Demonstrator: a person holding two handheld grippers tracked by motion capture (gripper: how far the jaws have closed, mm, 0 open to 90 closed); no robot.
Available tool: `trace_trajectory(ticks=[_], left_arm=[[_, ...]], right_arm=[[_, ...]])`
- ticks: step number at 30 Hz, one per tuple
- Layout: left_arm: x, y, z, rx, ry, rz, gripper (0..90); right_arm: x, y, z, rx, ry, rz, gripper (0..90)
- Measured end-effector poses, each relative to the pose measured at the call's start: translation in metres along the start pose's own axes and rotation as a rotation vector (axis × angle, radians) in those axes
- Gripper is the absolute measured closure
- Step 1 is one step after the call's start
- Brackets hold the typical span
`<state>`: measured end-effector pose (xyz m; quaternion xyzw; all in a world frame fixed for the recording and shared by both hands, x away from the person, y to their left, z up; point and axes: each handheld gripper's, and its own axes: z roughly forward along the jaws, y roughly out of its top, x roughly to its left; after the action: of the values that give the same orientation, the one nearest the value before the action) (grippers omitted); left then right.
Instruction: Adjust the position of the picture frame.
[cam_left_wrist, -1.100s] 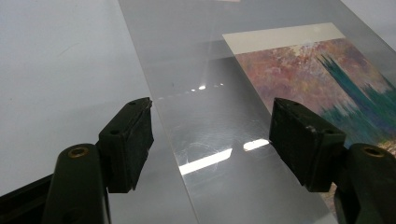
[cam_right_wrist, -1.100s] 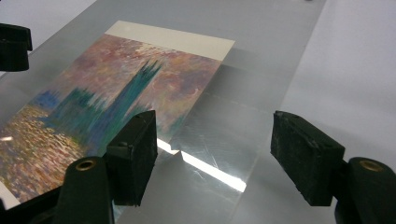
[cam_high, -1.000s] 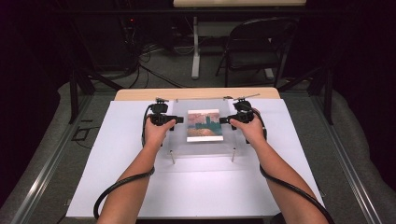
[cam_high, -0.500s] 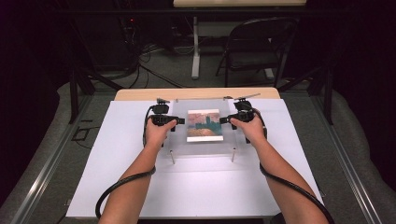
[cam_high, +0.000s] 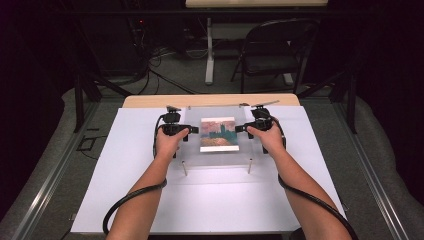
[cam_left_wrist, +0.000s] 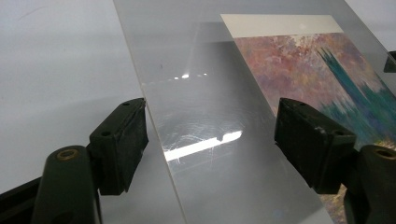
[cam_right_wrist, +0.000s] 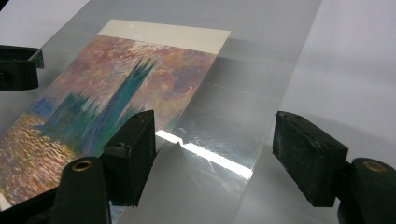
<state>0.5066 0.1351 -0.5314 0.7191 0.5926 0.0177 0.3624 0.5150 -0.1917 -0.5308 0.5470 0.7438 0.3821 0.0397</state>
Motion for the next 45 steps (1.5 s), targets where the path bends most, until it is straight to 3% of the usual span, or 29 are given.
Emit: trace_trajectory(ticks=[5,15,45], left_arm=[[0.0004,-0.0002,0.0017,0.01,-0.019,-0.02,24.9],[-0.0006,0.0001,0.0028,0.013,-0.019,-0.02,23.0],[0.0025,0.0001,-0.0013,-0.002,-0.031,-0.046,30.8]], right_arm=[[-0.002,-0.0006,0.001,0.002,0.014,0.026,29.0],[-0.0042,-0.0018,0.0038,0.007,0.051,0.061,28.2],[-0.003,-0.0018,0.0004,0.005,0.039,0.046,29.7]])
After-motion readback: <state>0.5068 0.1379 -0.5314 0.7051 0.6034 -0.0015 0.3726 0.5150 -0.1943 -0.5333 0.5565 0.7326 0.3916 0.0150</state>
